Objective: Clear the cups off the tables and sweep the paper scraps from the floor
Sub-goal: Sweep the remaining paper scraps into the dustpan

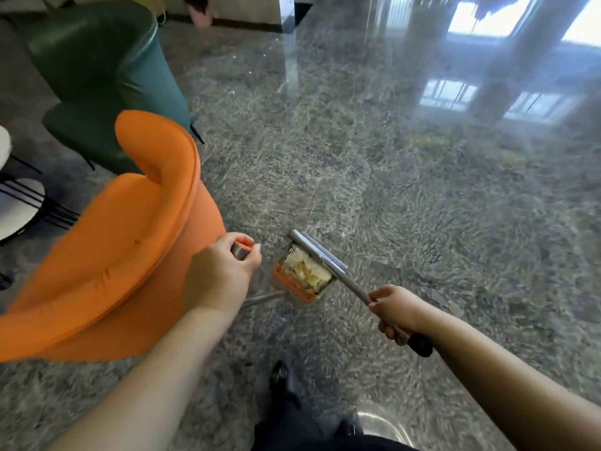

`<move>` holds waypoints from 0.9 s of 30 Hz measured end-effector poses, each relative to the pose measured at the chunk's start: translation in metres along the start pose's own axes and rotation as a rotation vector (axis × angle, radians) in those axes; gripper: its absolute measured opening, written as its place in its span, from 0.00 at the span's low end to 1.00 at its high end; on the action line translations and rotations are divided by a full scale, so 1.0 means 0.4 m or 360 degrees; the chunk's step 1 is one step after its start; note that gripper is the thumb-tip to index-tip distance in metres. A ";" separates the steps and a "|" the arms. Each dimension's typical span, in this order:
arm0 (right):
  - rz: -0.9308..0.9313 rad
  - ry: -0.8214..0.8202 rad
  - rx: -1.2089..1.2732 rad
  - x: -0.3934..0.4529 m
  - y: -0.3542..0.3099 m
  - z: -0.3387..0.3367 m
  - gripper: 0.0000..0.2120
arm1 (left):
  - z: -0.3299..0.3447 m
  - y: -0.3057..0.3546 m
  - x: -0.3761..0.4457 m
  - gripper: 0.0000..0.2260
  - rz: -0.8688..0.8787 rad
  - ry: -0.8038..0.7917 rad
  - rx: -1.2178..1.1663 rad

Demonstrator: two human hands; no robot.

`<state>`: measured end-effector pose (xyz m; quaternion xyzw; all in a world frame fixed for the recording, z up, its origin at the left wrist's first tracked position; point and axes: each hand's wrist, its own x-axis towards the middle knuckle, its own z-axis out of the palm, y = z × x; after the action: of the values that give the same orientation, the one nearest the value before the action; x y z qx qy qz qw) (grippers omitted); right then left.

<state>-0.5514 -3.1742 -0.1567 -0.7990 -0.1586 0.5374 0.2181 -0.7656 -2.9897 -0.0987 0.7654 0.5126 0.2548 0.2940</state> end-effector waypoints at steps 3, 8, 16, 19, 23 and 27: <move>0.0006 0.0016 0.0060 0.085 -0.099 -0.039 0.06 | 0.020 0.013 0.145 0.06 0.0019 0.0006 0.0097; -0.0001 0.0038 0.0126 0.234 -0.301 -0.096 0.07 | 0.039 0.034 0.428 0.06 0.0087 -0.0045 0.0190; 0.0038 0.0056 0.0198 0.416 -0.581 -0.193 0.07 | 0.077 0.070 0.823 0.06 0.0152 -0.0098 0.0230; 0.0015 0.0042 0.0203 0.518 -0.681 -0.248 0.08 | 0.120 0.085 0.972 0.07 0.0152 -0.0064 0.0268; 0.0007 0.0027 0.0156 0.684 -0.820 -0.348 0.10 | 0.203 0.107 1.179 0.08 0.0085 -0.0072 0.0283; 0.0019 0.0005 0.0115 0.864 -0.986 -0.478 0.11 | 0.294 0.151 1.412 0.08 -0.0002 -0.0054 0.0311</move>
<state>-0.2530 -2.7027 -0.1624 -0.7925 -0.1338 0.5427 0.2439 -0.4512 -2.5024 -0.0875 0.7944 0.5304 0.1905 0.2267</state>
